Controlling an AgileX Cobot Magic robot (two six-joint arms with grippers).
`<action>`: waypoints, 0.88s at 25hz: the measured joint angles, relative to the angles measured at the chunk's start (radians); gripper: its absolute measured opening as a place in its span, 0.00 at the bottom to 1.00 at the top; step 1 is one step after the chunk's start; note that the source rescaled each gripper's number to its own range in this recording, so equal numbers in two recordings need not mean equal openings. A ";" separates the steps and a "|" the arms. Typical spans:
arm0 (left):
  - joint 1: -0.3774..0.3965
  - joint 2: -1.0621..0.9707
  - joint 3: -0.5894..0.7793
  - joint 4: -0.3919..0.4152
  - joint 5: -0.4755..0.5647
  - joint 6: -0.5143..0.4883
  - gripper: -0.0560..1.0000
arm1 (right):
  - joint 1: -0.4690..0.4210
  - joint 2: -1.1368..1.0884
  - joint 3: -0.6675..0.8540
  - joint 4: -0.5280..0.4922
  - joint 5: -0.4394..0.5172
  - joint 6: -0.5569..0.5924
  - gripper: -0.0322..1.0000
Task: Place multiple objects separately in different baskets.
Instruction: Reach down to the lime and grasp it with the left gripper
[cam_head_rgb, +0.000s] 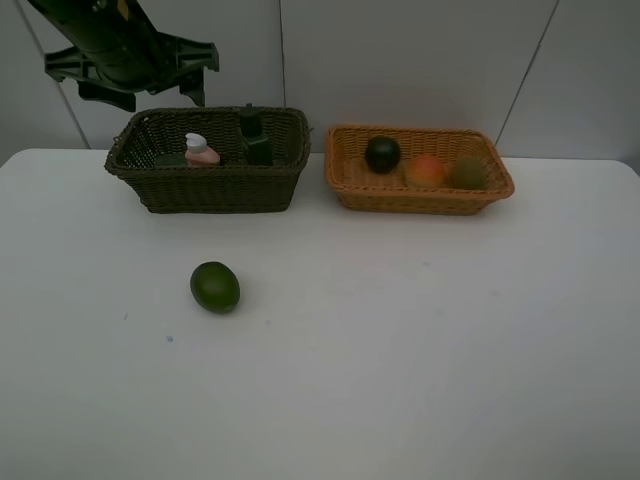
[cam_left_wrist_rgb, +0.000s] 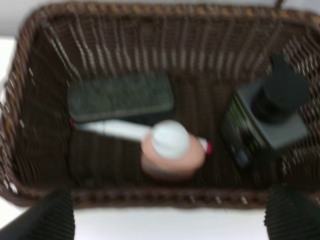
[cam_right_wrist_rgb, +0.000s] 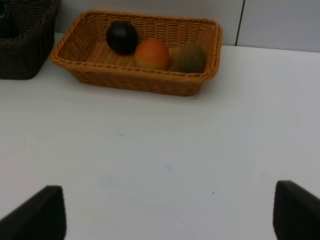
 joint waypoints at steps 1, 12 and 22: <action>-0.009 0.000 0.000 -0.020 0.023 0.000 1.00 | 0.000 0.000 0.000 0.000 0.000 0.000 1.00; -0.143 0.000 0.016 -0.069 0.210 -0.157 1.00 | 0.000 0.000 0.000 0.000 0.000 0.000 1.00; -0.226 -0.001 0.185 -0.074 0.182 -0.540 1.00 | 0.000 0.000 0.000 0.000 0.000 0.000 1.00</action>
